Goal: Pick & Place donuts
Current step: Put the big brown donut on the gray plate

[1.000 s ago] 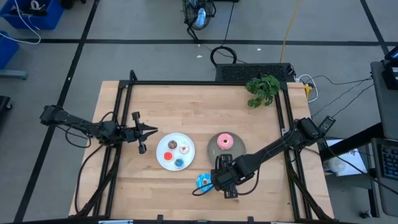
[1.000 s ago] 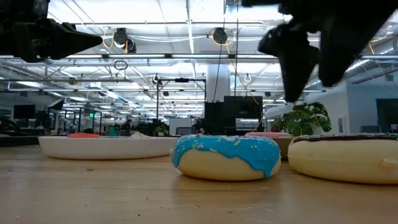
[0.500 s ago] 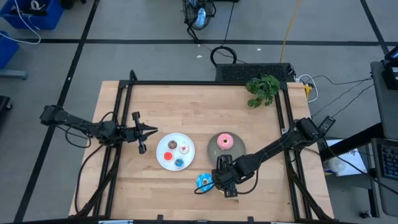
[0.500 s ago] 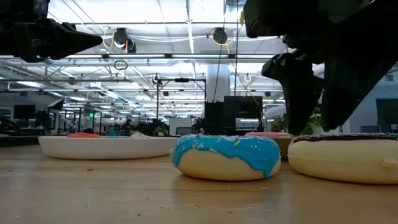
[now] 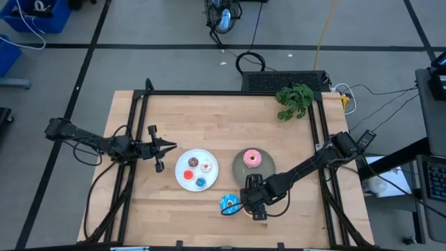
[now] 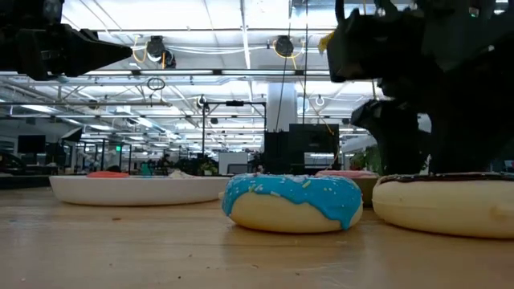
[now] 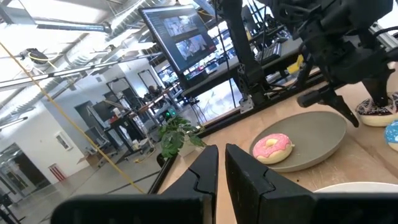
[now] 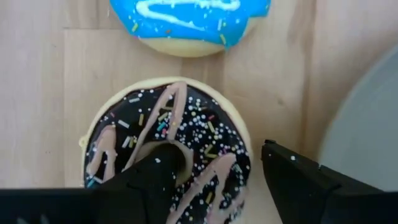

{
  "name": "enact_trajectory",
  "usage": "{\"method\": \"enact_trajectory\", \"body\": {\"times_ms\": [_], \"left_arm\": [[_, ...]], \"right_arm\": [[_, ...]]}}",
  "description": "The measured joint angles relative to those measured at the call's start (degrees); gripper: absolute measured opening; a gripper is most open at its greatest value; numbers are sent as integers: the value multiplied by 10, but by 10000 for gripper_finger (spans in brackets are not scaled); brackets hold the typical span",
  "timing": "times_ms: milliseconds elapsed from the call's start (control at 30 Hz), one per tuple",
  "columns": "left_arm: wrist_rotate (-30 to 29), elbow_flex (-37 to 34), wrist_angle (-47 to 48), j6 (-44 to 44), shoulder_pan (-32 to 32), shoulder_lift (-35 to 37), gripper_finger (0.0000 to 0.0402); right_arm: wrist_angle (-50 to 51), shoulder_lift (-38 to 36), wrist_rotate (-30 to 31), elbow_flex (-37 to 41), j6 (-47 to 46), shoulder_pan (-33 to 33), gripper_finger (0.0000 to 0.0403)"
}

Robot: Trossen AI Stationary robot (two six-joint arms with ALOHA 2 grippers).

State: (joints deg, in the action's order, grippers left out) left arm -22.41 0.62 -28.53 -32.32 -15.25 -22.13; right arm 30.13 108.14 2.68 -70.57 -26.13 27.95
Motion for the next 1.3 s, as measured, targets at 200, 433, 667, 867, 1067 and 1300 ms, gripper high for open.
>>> {"method": "enact_trajectory", "body": {"times_ms": [200, 433, 667, 867, 1067, 1300], "left_arm": [[0, 0, 1, -1, 0, 0, 37], [0, 0, 1, -1, 0, 0, 37], [0, 0, 1, -2, 0, 0, 37], [0, 0, 0, -2, 0, 0, 37], [0, 0, 0, -5, 0, 0, 37], [1, 0, 0, -6, 0, 0, 37]], "right_arm": [[-36, 9, -15, 18, -7, 2, 201], [-11, 5, -47, 2, -7, -2, 76], [51, -39, -74, -43, 6, -18, 28], [151, -106, -49, -108, 13, -39, 20], [211, -168, -24, -156, -20, -66, 11], [247, -181, -7, -185, -32, -73, 11]]}}
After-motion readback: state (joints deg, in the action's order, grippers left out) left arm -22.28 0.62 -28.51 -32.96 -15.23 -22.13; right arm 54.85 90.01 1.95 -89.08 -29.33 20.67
